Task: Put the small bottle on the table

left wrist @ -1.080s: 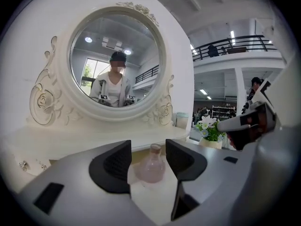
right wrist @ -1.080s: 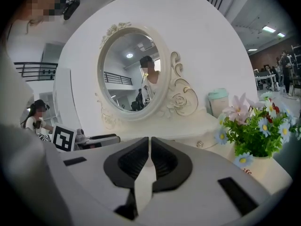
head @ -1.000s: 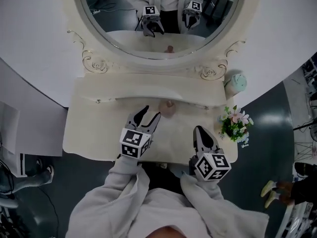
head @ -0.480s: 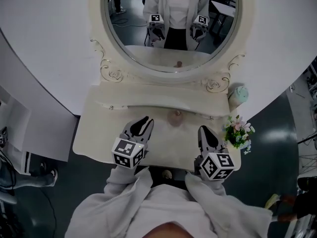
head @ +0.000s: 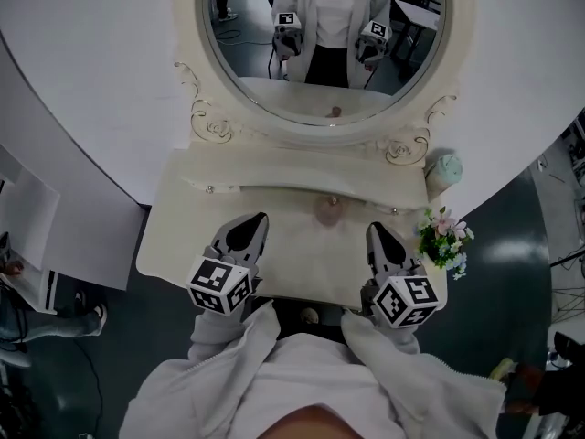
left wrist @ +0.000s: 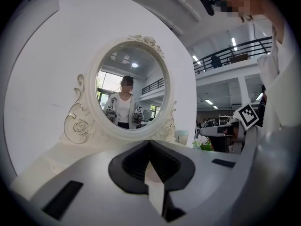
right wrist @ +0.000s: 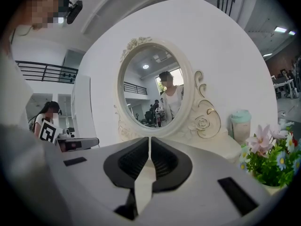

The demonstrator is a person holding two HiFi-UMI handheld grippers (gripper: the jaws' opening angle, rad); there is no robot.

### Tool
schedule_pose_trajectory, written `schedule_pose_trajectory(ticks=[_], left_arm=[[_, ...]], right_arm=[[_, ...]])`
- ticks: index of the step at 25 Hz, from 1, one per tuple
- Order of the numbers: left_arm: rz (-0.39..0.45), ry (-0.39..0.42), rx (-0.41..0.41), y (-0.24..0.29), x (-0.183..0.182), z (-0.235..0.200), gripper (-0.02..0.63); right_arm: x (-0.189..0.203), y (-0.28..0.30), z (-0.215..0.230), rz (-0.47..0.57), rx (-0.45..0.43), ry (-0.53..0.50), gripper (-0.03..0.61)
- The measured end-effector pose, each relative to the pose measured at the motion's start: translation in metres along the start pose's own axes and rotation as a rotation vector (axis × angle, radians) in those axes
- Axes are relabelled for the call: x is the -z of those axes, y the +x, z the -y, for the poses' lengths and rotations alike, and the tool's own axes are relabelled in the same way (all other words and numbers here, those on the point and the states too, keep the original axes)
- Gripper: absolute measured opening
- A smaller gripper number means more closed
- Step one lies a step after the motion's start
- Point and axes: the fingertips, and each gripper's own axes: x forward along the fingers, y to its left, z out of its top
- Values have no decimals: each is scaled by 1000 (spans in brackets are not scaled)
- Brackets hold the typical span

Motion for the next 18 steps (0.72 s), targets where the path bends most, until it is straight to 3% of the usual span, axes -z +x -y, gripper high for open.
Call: schedule_pose_trajectory(ticks=[6,18], left_arm=[[-28,-28,6,-8,17,4,17],[-50,-43,40,-3,29,11,16]], right_arm=[[11,1,-16,-23,-50,-19,40],[20,-6,-7,-44,-17,-14,40]])
